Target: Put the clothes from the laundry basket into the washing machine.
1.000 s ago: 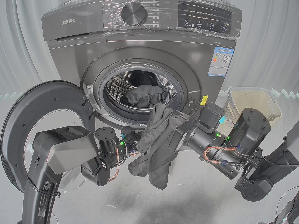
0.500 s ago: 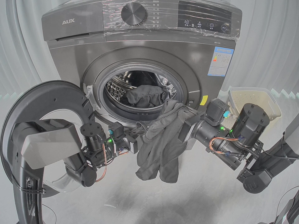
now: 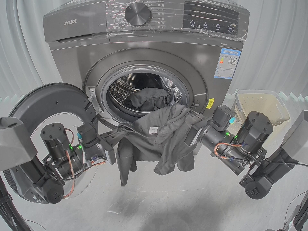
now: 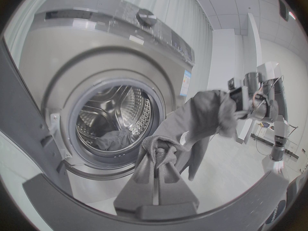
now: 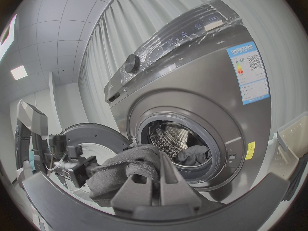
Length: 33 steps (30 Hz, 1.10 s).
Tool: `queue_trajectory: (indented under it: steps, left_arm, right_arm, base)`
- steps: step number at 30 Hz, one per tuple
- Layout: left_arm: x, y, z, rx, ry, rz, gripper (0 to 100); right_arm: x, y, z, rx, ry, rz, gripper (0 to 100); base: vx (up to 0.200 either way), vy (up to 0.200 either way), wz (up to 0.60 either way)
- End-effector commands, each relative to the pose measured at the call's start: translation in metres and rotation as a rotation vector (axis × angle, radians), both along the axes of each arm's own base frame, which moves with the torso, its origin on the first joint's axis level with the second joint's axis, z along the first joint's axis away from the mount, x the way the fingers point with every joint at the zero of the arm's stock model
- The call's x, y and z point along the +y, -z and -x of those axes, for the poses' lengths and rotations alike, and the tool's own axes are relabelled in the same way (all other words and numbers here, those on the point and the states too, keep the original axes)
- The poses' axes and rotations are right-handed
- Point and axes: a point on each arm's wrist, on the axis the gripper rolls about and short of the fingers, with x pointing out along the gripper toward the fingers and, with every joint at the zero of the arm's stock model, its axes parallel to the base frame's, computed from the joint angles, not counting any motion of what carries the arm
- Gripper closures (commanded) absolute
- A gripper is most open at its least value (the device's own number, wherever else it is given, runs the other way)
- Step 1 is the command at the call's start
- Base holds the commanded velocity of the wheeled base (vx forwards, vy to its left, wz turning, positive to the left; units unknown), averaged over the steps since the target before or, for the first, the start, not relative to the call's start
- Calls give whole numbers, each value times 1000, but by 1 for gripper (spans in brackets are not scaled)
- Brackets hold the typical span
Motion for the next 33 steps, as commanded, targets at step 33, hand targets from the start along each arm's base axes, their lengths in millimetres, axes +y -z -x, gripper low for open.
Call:
queue_trajectory:
  steps: [33]
  left_arm:
    - [59,-55,26,-168,-140,60,100]
  right_arm:
    - [-23,3,-2,77,41,-82,100]
  base:
    - [0,0,0]
